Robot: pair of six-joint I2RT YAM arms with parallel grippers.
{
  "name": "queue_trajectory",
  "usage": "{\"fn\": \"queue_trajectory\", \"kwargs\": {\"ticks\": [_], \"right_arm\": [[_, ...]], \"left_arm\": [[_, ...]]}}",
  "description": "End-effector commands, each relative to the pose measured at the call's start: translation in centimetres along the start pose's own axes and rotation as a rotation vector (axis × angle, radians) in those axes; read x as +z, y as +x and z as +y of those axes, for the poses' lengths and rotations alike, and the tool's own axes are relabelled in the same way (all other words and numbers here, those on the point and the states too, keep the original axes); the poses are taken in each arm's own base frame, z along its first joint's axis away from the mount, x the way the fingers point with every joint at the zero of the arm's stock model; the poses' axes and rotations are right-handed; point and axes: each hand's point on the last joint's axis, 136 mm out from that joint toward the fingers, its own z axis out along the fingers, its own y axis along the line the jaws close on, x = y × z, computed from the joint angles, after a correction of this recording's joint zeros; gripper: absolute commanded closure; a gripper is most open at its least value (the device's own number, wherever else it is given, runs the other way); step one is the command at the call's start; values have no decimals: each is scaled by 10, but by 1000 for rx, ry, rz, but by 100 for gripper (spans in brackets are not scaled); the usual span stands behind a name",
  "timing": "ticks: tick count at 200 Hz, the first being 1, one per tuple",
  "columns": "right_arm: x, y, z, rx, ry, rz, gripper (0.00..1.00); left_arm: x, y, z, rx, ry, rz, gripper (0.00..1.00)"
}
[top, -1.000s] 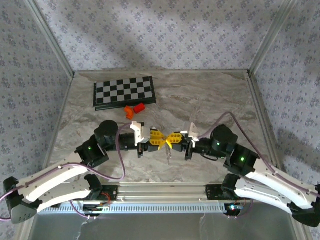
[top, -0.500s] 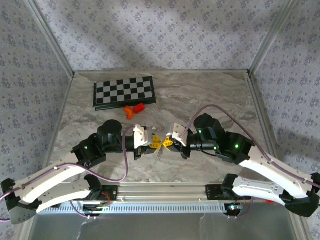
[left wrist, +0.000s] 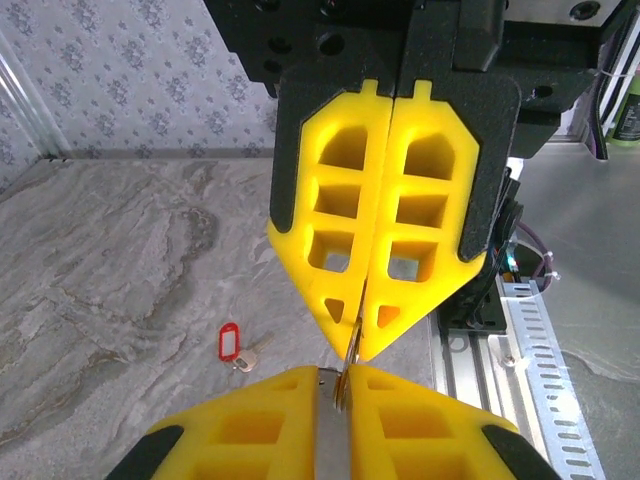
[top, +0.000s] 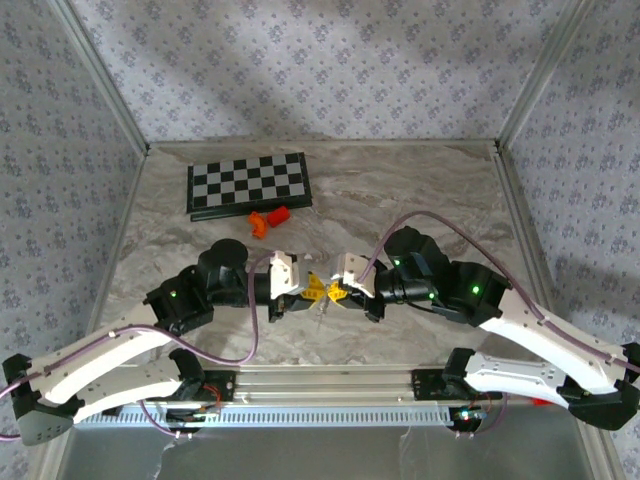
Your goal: Put the keys on the keyring
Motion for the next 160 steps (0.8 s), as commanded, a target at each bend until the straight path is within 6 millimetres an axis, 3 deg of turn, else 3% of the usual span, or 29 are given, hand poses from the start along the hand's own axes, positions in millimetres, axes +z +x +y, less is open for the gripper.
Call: {"fn": "queue_trajectory", "kwargs": {"ticks": [1,29,65,100,127,160], "right_arm": [[-4,-13,7,-29,-36,-41,100],[-2,-12,9,-18,-48,-41,100],[-1,-15,9,-14,-56,-42,100],[-6,-20,10,-21,-57,-65,100],[-19,-24,9,13,-25,-142,68],[-36,-16,-14,152,101,-237,46]], "left_arm": [[-4,-21,-1,31,8,-48,87],[-2,-22,-2,30,15,-57,89],[0,-22,-1,29,15,-67,100],[-5,-27,2,35,-16,-102,100],[-11,-32,2,50,-31,-140,100],[-17,-35,0,65,-34,-168,100]]}}
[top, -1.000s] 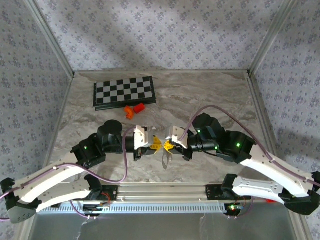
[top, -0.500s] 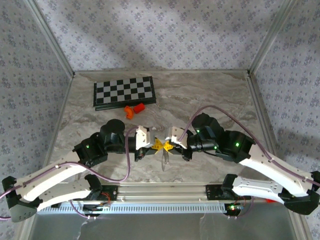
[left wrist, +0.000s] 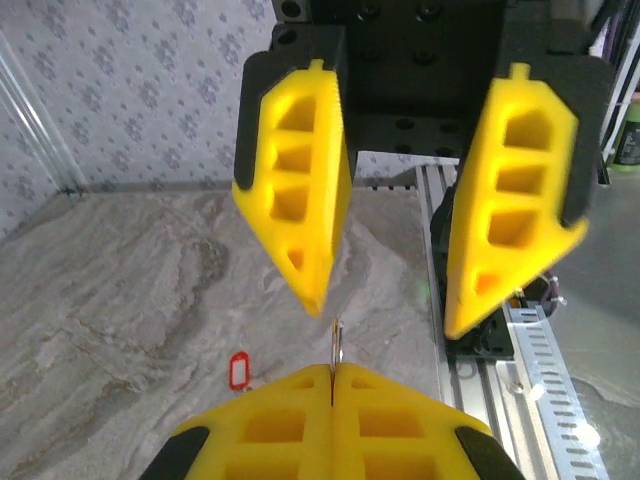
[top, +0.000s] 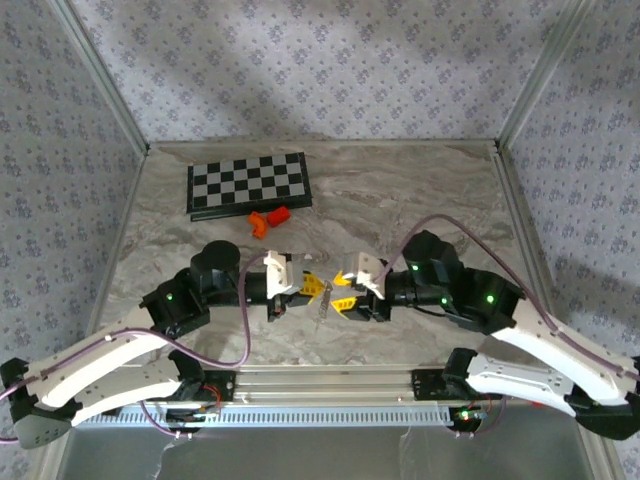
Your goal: Put the keys on the keyring
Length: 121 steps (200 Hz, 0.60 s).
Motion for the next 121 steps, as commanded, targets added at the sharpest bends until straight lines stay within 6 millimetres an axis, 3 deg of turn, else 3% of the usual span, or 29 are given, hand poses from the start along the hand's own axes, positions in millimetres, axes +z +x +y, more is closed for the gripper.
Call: {"fn": "queue_trajectory", "kwargs": {"ticks": [1,27,57,83,121], "right_arm": [[-15,-7,-16,110,79,-104,46],[-28,6,-40,254,188,-132,37],[-36,48,-76,474,357,-71,29],[-38,101,-98,691,491,21,19],[-32,186,-101,964,615,226,17]], "left_arm": [[-7,-20,2,35,-20,-85,100],[-8,-18,0,35,-16,-92,100],[-10,-18,-1,34,-20,-111,100],[-10,-14,-2,24,-21,-115,100],[-8,-4,0,2,-34,-119,100]]}}
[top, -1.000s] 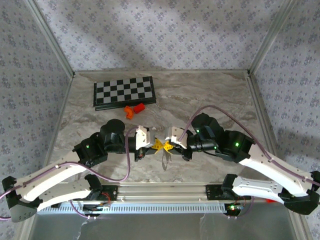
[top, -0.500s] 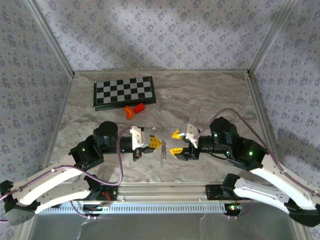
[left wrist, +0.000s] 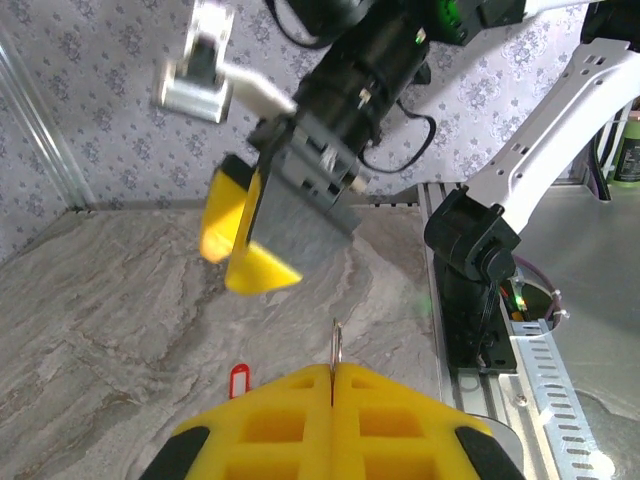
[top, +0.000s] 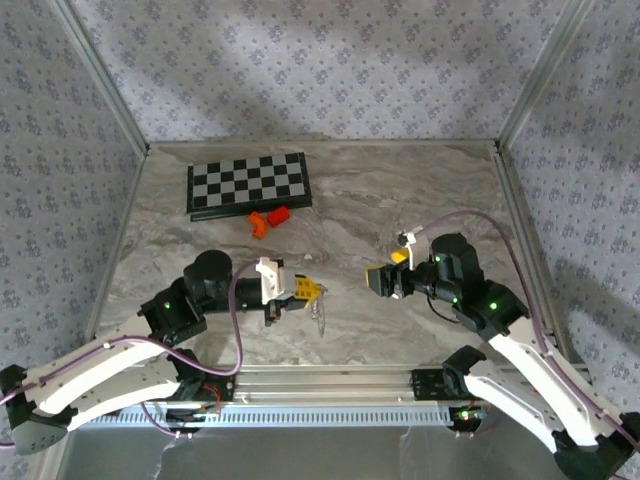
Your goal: Put the keys on the keyring
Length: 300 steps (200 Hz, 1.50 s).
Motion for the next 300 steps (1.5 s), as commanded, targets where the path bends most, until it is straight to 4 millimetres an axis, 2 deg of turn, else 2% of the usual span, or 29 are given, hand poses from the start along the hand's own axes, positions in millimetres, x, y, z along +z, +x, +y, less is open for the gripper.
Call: {"fn": "queue_trajectory", "kwargs": {"ticks": [1,27,71,98,140,176,196,300], "right_arm": [[14,44,-33,205,139,145,17],[33,78,-54,266,215,270,19],[56,99,-79,269,317,353,24],[71,97,-88,253,343,354,28],[93,98,-99,214,384,411,41],[111,94,-101,167,425,427,51],[118,95,-101,135,458,446,54],[122,110,-105,-2,594,551,59]], "left_arm": [[-3,-13,3,7,-23,-71,100],[0,-5,4,-3,-27,-65,100],[-1,4,5,-25,-42,-71,100],[1,10,7,-34,-50,-74,100],[2,17,11,-55,-60,-81,100],[3,22,18,-75,-74,-88,100],[3,23,23,-89,-75,-97,100],[3,27,26,-110,-66,-104,100]]}}
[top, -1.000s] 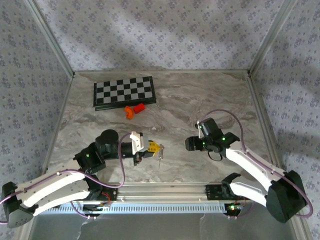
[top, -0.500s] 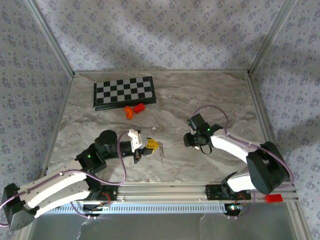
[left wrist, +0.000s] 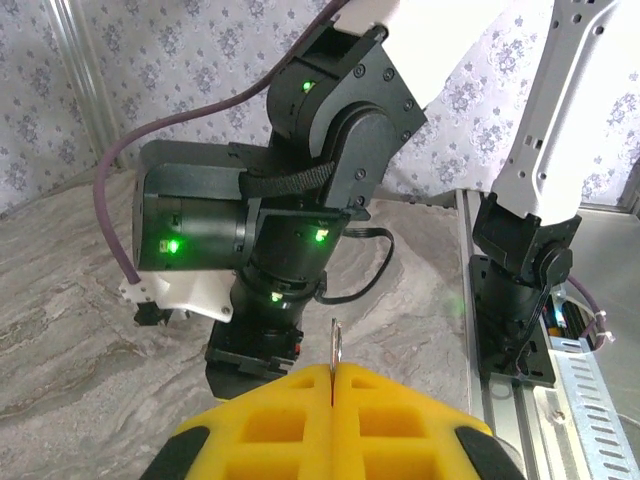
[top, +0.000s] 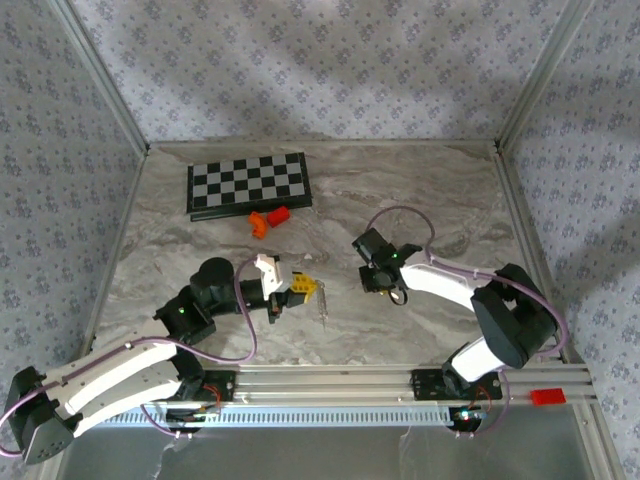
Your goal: Put the keys on the keyring
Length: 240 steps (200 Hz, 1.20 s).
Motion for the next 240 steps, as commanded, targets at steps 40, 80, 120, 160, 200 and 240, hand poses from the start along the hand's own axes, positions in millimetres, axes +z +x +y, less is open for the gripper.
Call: {"fn": "queue_trajectory", "kwargs": {"ticks": [40,80,120,160,200,240], "right_arm": [[6,9,-8,-21,76,44,62],[6,14,-11,-12,84,45,66],[9,19,-12,-7,87,61,72],[10,23,-16,4,90,64,73],[12,25,-17,12,88,69,75],[11,24,-19,16,97,60,83]], "left_arm": [[-3,-18,-4,9,26,-70,100],[-1,-17,-5,4,32,-68,100],[-2,-18,-4,7,30,-71,100],[-3,-19,-4,6,26,-72,100],[-4,-21,-4,10,22,-76,100],[-5,-23,-4,13,23,-76,100]]}}
